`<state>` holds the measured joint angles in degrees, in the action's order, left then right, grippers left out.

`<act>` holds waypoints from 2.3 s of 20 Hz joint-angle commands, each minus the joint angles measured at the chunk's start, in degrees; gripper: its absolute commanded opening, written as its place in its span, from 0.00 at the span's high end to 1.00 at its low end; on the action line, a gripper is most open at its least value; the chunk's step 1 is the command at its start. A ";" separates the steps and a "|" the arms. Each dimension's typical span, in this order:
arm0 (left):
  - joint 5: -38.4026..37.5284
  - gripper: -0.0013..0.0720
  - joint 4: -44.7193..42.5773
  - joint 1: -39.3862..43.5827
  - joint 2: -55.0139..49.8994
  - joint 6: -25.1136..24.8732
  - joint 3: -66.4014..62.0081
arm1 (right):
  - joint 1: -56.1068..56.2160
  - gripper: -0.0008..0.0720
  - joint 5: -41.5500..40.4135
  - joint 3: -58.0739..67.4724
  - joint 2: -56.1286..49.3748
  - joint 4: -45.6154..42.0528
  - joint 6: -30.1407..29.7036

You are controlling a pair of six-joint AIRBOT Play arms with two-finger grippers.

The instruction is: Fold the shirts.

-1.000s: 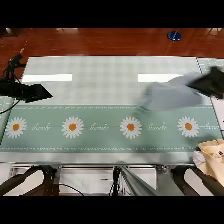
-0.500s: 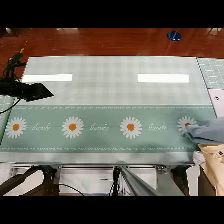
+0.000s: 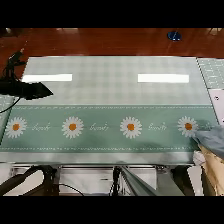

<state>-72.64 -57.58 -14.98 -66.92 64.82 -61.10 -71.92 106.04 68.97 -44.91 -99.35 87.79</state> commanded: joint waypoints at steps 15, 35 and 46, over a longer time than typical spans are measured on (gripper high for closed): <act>11.85 0.36 -0.35 -2.62 -0.11 0.39 -0.04 | -2.49 0.79 -8.24 -29.29 -8.50 -41.99 -4.31; 17.40 0.67 -11.19 10.60 -5.01 6.64 -5.62 | 71.01 0.61 -28.96 29.33 -47.28 13.97 -8.24; 10.05 0.23 -24.98 23.32 -11.89 16.33 -5.77 | 77.33 0.45 -29.68 20.04 -47.25 20.57 -8.98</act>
<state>-63.33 -80.01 6.70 -77.84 76.90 -66.78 4.69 77.93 91.35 -91.96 -81.65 79.26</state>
